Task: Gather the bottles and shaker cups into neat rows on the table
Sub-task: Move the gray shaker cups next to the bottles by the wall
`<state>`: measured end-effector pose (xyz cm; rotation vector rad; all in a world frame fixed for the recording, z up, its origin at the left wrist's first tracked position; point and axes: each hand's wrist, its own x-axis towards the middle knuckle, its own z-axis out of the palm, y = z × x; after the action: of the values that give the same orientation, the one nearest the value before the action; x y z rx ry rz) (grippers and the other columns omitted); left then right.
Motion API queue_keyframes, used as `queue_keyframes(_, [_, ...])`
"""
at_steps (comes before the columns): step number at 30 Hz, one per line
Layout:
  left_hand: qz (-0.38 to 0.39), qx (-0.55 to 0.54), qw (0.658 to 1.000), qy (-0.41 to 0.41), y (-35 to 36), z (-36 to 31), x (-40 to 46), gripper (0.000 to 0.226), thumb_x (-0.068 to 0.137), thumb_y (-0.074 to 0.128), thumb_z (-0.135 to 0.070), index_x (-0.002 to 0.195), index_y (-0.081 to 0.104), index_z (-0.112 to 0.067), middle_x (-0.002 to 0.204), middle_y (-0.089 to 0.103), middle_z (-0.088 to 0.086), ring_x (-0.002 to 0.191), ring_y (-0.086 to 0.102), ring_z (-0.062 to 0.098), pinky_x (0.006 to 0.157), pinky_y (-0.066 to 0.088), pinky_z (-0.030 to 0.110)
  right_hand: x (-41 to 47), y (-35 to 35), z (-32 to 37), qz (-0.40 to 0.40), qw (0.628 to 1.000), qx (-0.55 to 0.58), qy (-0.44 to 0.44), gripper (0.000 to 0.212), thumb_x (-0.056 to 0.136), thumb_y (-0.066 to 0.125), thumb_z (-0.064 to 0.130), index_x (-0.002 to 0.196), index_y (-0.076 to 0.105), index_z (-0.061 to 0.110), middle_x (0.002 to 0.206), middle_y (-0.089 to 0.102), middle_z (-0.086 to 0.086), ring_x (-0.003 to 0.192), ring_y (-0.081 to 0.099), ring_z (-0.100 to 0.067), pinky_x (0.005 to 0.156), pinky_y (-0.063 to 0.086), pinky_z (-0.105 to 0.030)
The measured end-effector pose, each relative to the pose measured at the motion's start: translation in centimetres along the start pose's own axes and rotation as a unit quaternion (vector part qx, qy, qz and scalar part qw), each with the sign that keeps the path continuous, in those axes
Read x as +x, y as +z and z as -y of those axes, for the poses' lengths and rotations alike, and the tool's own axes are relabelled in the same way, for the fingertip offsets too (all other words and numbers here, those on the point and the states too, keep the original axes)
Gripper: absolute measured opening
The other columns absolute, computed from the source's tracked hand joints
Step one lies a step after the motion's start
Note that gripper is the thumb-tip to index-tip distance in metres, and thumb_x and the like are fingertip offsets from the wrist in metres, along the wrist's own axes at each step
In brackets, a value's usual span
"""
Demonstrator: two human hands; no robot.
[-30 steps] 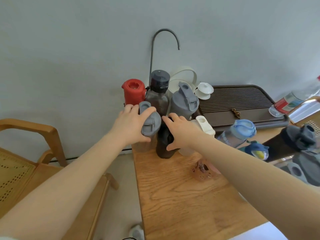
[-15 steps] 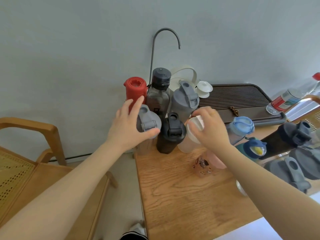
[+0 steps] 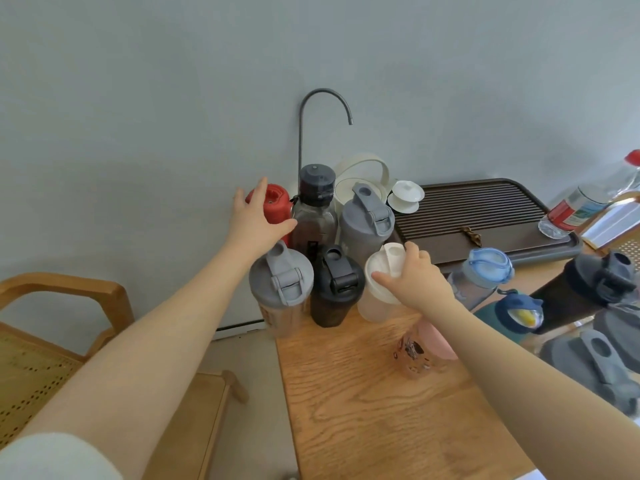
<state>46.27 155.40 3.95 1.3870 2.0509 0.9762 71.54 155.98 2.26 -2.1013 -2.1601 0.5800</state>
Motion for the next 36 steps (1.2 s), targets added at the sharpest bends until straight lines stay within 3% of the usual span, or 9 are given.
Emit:
queue_keyframes(5, [0.027, -0.041, 0.999, 0.011, 0.1, -0.1, -1.2, 0.075, 0.087, 0.058, -0.033, 0.146, 0.011, -0.028, 0.155, -0.008, 0.012, 0.142, 0.011, 0.029, 0.113, 0.015, 0.035, -0.6, -0.5, 1.7, -0.127, 0.975, -0.04, -0.175, 0.085, 0.083, 0.054, 0.055, 0.146, 0.019, 0.01, 0.154, 0.019, -0.016, 0.142, 0.017, -0.033, 0.114, 0.019, -0.044])
queue_keyframes(10, [0.155, -0.129, 0.979, 0.04, -1.1, 2.6, -4.3, 0.112, 0.076, 0.073, -0.027, 0.142, -0.018, -0.03, 0.152, -0.007, -0.009, 0.135, -0.001, 0.002, 0.111, 0.013, 0.025, -1.6, 1.2, 4.3, -0.089, 0.912, -0.129, -0.38, 0.085, 0.072, 0.072, 0.047, 0.139, 0.038, 0.009, 0.15, 0.031, -0.016, 0.139, 0.028, -0.036, 0.113, 0.019, -0.047])
queue_keyframes(14, [0.223, -0.143, 0.964, 0.016, -0.3, 5.9, -6.7, 0.132, 0.067, 0.075, 0.005, 0.136, -0.032, -0.03, 0.113, -0.001, -0.042, 0.116, 0.02, -0.013, 0.084, 0.029, 0.001, -1.7, 2.9, 5.1, -0.019, 0.911, -0.201, -0.36, 0.1, 0.077, 0.07, 0.041, 0.149, 0.006, 0.01, 0.158, 0.004, -0.01, 0.146, 0.003, -0.027, 0.117, -0.002, -0.038])
queue_keyframes(17, [0.209, -0.163, 0.963, 0.039, 0.8, 7.3, -6.7, 0.131, 0.062, 0.08, 0.001, 0.132, -0.021, -0.043, 0.12, 0.01, -0.042, 0.113, 0.024, -0.023, 0.084, 0.03, -0.005, -1.5, 3.3, 5.4, -0.008, 0.915, -0.235, -0.326, 0.103, 0.078, 0.07, 0.034, 0.148, 0.0, 0.009, 0.159, -0.001, -0.011, 0.146, 0.003, -0.027, 0.118, 0.004, -0.036])
queue_keyframes(21, [0.162, -0.199, 0.965, 0.063, 2.1, 7.2, -6.6, 0.099, 0.062, 0.082, -0.006, 0.12, 0.017, -0.052, 0.125, 0.034, -0.026, 0.112, 0.043, -0.007, 0.082, 0.038, -0.001, -1.6, 3.8, 5.2, -0.058, 0.917, -0.26, -0.296, 0.104, 0.042, 0.088, 0.028, 0.133, 0.046, 0.0, 0.137, 0.051, -0.019, 0.123, 0.053, -0.033, 0.09, 0.051, -0.037])
queue_keyframes(25, [0.119, -0.226, 0.964, 0.074, 3.2, 7.1, -6.5, 0.091, 0.066, 0.079, -0.005, 0.12, 0.02, -0.05, 0.125, 0.039, -0.018, 0.115, 0.043, 0.0, 0.082, 0.038, 0.0, -1.8, 4.7, 4.6, -0.082, 0.919, -0.272, -0.274, 0.098, 0.035, 0.089, 0.028, 0.123, 0.057, 0.001, 0.124, 0.062, -0.018, 0.108, 0.063, -0.032, 0.075, 0.056, -0.034])
queue_keyframes(28, [0.122, -0.228, 0.964, 0.065, 3.4, 7.0, -6.4, 0.092, 0.067, 0.078, -0.006, 0.126, 0.016, -0.043, 0.134, 0.036, -0.008, 0.124, 0.039, 0.008, 0.09, 0.039, 0.008, -2.3, 4.2, 5.1, -0.068, 0.925, -0.266, -0.262, 0.099, 0.054, 0.085, 0.03, 0.138, 0.04, 0.001, 0.141, 0.045, -0.021, 0.126, 0.049, -0.034, 0.094, 0.048, -0.038])
queue_keyframes(31, [0.138, -0.201, 0.968, 0.063, 3.0, 6.6, -7.1, 0.106, 0.065, 0.08, -0.011, 0.139, 0.006, -0.029, 0.146, 0.024, -0.001, 0.131, 0.03, 0.011, 0.106, 0.032, 0.027, -2.6, 3.2, 4.7, -0.04, 0.935, -0.217, -0.279, 0.098, 0.078, 0.067, 0.043, 0.148, 0.008, 0.009, 0.157, 0.011, -0.013, 0.145, 0.012, -0.029, 0.116, 0.013, -0.041])
queue_keyframes(36, [-0.063, -0.019, 0.978, 0.198, 2.3, 3.6, -10.2, 0.097, 0.063, 0.069, -0.048, 0.139, 0.014, -0.026, 0.148, 0.013, -0.002, 0.134, 0.01, 0.008, 0.11, 0.012, 0.029, -3.7, 0.8, 2.5, -0.14, 0.934, -0.106, -0.31, 0.06, 0.077, 0.062, 0.036, 0.128, 0.05, 0.009, 0.138, 0.049, -0.015, 0.13, 0.043, -0.036, 0.107, 0.03, -0.049])
